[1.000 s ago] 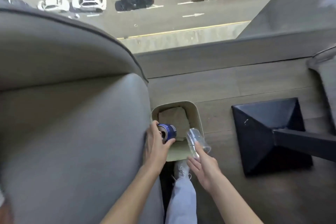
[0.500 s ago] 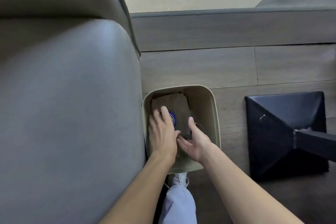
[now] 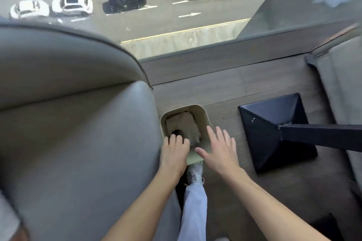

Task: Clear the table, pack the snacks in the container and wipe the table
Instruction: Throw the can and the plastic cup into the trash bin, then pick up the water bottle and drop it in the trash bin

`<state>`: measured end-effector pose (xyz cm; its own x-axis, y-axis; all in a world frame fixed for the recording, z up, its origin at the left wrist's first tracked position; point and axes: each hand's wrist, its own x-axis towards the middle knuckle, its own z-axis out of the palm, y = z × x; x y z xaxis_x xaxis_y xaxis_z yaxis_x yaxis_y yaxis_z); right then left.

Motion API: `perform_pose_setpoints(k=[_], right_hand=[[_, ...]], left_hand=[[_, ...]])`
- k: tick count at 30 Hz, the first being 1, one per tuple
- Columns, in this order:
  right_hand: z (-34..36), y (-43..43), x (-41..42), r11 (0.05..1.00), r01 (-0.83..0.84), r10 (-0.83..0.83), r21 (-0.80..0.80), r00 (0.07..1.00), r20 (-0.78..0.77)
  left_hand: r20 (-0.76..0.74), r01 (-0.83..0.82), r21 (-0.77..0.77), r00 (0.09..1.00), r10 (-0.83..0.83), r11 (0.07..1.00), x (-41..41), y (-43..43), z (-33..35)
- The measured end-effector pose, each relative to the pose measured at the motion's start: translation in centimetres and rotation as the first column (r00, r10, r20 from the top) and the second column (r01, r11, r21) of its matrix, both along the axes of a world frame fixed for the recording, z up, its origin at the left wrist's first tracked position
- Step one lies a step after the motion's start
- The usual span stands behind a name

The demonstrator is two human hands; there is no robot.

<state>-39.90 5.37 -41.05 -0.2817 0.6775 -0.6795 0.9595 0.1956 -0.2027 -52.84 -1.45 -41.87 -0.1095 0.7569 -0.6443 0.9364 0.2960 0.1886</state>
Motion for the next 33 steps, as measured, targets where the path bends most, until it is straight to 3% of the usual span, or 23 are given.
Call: perform_pose_setpoints(k=[6, 9, 12, 15, 18, 22, 25, 30, 33], right_hand=[[17.1, -2.8, 3.1, 0.994, 0.1, -0.085, 0.051, 0.968, -0.235], [24.1, -5.2, 6.5, 0.985, 0.173, -0.154, 0.018, 0.915, -0.373], [30.8, -8.4, 11.8, 0.982, 0.169, -0.116, 0.08, 0.888, -0.446], [36.3, -11.3, 19.0, 0.952, 0.205, -0.09, 0.227, 0.897, -0.433], [40.4, -13.8, 28.1, 0.881, 0.358, -0.224, 0.309, 0.891, -0.395], [44.9, -17.0, 39.9, 0.691, 0.591, -0.49, 0.416, 0.806, -0.332], [48.1, -19.6, 46.7, 0.546, 0.666, -0.607, 0.509, 0.733, -0.308], [51.6, -23.3, 53.4, 0.369, 0.733, -0.762, 0.572, 0.591, -0.266], [52.7, -24.8, 54.8, 0.29, 0.739, -0.816, 0.608, 0.522, -0.246]], left_hand=[[-0.037, -0.078, 0.115, 0.996, 0.083, 0.99, 2.0, -1.7, 17.7], [-0.06, -0.048, 0.17, 0.996, 0.059, 0.984, 4.5, -3.4, 25.5], [-0.086, -0.003, 0.196, 0.996, 0.02, 0.981, 9.1, -5.4, 32.1], [-0.097, 0.117, 0.203, 0.99, -0.098, 0.972, 15.7, -6.4, 37.6], [-0.08, 0.291, 0.232, 0.957, -0.28, 0.928, 23.8, -6.6, 41.8], [-0.076, 0.533, 0.314, 0.839, -0.539, 0.785, 34.4, -5.3, 46.0], [-0.109, 0.667, 0.395, 0.717, -0.689, 0.632, 41.6, -4.1, 48.9], [-0.163, 0.755, 0.523, 0.544, -0.823, 0.395, 49.5, -2.2, 52.8], [-0.178, 0.768, 0.554, 0.487, -0.855, 0.322, 51.2, -1.0, 54.0]])
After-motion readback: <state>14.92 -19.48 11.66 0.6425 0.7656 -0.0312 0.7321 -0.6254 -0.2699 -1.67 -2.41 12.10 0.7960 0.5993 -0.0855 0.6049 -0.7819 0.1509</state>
